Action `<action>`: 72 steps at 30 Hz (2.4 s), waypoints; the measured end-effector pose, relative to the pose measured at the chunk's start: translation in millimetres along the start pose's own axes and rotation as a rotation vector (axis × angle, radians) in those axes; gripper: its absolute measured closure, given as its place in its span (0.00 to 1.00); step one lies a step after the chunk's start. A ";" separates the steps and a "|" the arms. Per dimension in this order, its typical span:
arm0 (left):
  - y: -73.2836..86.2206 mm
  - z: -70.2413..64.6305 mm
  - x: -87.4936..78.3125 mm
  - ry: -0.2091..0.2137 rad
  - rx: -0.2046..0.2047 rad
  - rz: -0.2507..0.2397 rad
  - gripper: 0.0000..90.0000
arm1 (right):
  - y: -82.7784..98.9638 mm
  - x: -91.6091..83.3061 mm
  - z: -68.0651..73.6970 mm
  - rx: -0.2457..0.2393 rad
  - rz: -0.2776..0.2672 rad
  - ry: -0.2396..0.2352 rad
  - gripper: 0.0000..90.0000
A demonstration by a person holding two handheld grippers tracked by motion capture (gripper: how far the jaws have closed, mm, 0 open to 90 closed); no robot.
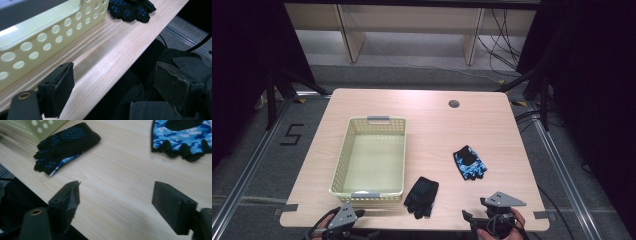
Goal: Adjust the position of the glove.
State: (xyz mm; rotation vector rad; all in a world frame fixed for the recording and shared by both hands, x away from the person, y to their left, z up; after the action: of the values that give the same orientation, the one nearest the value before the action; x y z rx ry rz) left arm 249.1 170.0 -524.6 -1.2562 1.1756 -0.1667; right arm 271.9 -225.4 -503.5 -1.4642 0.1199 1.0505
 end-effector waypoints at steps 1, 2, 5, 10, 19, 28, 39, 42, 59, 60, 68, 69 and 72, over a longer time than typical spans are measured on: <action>0.1 0.1 0.4 0.001 -0.001 -0.006 0.18 | -1.2 1.7 -4.4 -0.078 -0.020 -0.013 0.32; 0.2 -0.1 1.0 -0.003 -0.003 -0.013 0.18 | -0.7 1.7 -0.2 -0.065 -0.021 -0.023 0.36; 0.3 -0.2 0.9 0.000 -0.003 -0.012 0.18 | -1.6 1.7 0.6 -0.099 -0.009 -0.012 0.35; 0.3 1.2 -1.3 0.005 0.021 0.017 0.18 | -2.6 4.0 1.9 -0.119 -0.014 -0.022 0.34; -0.1 3.8 -0.1 -0.012 0.049 0.015 0.18 | -13.0 7.5 25.3 -0.183 -0.066 -0.094 0.64; 0.1 1.6 0.9 -0.005 0.014 0.005 0.18 | -32.0 27.5 61.7 -0.310 -0.102 -0.173 1.00; -0.1 0.0 1.8 0.003 -0.011 -0.005 0.18 | -45.5 74.7 97.8 -0.412 -0.008 -0.256 1.00; -0.3 2.5 0.6 -0.002 0.012 0.011 0.18 | -45.2 84.5 102.6 -0.411 0.037 -0.259 1.00; -0.3 1.7 -1.9 0.008 0.029 0.020 0.18 | -30.6 106.2 103.1 -0.428 0.145 -0.248 1.00; -0.5 0.2 -0.7 0.006 0.007 0.001 0.18 | -30.0 104.5 101.1 -0.431 0.149 -0.252 1.00; 0.6 0.5 -1.1 -0.002 0.006 0.018 0.18 | -20.3 84.8 82.2 -0.449 0.164 -0.252 1.00; 0.1 -1.0 -0.1 0.007 -0.009 0.001 0.18 | -19.9 84.8 80.4 -0.451 0.147 -0.236 1.00; 0.9 0.8 0.5 -0.005 0.001 0.016 0.18 | -16.6 76.8 73.0 -0.434 0.151 -0.217 1.00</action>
State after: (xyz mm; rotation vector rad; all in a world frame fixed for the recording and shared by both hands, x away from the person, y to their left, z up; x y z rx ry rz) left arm 249.5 170.5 -525.7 -1.2457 1.1804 -0.1523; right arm 288.9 -122.2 -527.4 -1.7337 -0.1658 1.4141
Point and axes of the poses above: each handheld gripper's, and its own axes: x roughly forward along the jaws, y roughly out of its underside, z roughly to its left, the point moved 3 cm from there along x, roughly forward along the jaws, and after that the axes turned 3 degrees about -z, right-handed, at the moved point
